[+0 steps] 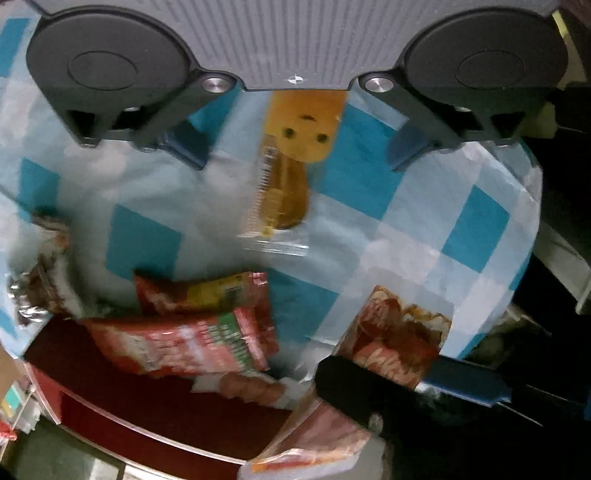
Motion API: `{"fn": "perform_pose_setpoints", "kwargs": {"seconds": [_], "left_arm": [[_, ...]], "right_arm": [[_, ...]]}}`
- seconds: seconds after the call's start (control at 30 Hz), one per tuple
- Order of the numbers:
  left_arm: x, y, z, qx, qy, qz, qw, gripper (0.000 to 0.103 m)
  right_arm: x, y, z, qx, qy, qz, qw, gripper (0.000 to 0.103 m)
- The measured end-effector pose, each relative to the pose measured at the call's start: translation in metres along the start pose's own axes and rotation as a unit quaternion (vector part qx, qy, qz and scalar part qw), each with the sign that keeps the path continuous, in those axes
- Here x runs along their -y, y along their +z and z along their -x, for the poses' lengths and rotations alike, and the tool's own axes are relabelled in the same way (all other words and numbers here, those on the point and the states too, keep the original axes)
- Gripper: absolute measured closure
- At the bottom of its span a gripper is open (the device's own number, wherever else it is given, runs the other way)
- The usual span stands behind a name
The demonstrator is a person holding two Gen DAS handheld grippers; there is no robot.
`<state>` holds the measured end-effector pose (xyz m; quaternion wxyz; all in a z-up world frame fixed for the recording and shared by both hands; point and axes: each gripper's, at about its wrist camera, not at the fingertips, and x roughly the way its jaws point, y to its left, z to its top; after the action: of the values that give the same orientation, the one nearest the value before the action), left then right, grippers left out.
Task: Organize snacks
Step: 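Carry the red cartoon bag and yellow snack over the red box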
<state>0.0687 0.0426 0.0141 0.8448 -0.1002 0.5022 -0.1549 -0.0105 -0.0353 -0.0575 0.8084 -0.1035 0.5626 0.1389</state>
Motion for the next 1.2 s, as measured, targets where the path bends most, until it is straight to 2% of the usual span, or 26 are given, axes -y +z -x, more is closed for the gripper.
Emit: {"fn": "perform_pose_setpoints", "kwargs": {"seconds": [0.03, 0.13, 0.2, 0.23, 0.27, 0.3, 0.33, 0.4, 0.43, 0.5, 0.63, 0.83, 1.0, 1.2], "left_arm": [[-0.002, 0.000, 0.002, 0.002, 0.000, 0.002, 1.0000, 0.042], [-0.009, 0.002, 0.007, 0.007, -0.005, 0.008, 0.9999, 0.042], [-0.014, 0.002, 0.009, 0.011, -0.004, 0.013, 0.9999, 0.042], [-0.016, 0.002, 0.010, 0.012, -0.002, 0.013, 0.9998, 0.042], [-0.017, 0.002, 0.010, 0.012, 0.000, 0.014, 0.9998, 0.042], [-0.018, 0.003, 0.009, 0.010, 0.001, 0.016, 0.9998, 0.042], [-0.018, 0.003, 0.008, 0.008, 0.000, 0.016, 0.9998, 0.042], [-0.016, 0.003, 0.007, 0.006, -0.003, 0.016, 0.9999, 0.042], [-0.014, 0.003, 0.007, 0.006, -0.003, 0.012, 0.9999, 0.042], [-0.010, 0.001, 0.009, 0.009, -0.003, 0.001, 1.0000, 0.042], [-0.010, 0.000, 0.007, 0.006, 0.001, 0.001, 1.0000, 0.042], [0.004, 0.007, 0.005, 0.015, -0.005, -0.010, 0.9998, 0.042], [0.023, 0.032, 0.002, 0.038, -0.009, -0.015, 0.9991, 0.042], [0.047, 0.074, -0.015, 0.061, 0.011, -0.040, 0.9973, 0.042]], "right_arm": [[-0.008, 0.002, -0.003, -0.009, -0.017, 0.014, 1.000, 0.000], [0.002, 0.010, -0.002, 0.003, -0.001, -0.001, 1.000, 0.000], [0.022, 0.009, 0.004, 0.032, 0.038, -0.047, 0.998, 0.000], [0.029, 0.009, 0.006, 0.030, 0.052, -0.062, 0.996, 0.004], [0.029, 0.009, 0.009, 0.026, 0.040, -0.050, 0.998, 0.011], [0.025, 0.008, 0.011, 0.023, 0.008, -0.028, 0.999, 0.031], [0.020, 0.005, 0.012, 0.020, -0.021, 0.000, 1.000, 0.041], [0.019, 0.002, 0.014, 0.013, -0.021, 0.008, 1.000, 0.048], [0.022, 0.005, 0.015, 0.009, -0.019, -0.001, 1.000, 0.058], [0.031, 0.007, 0.019, 0.008, -0.002, -0.018, 1.000, 0.066], [0.048, 0.007, 0.029, 0.019, 0.013, -0.041, 0.999, 0.067], [0.071, 0.014, 0.061, 0.083, 0.037, -0.090, 0.992, 0.067], [0.094, 0.036, 0.083, 0.135, 0.041, -0.112, 0.984, 0.067], [0.127, 0.077, 0.088, 0.177, 0.039, -0.130, 0.975, 0.067]]}}
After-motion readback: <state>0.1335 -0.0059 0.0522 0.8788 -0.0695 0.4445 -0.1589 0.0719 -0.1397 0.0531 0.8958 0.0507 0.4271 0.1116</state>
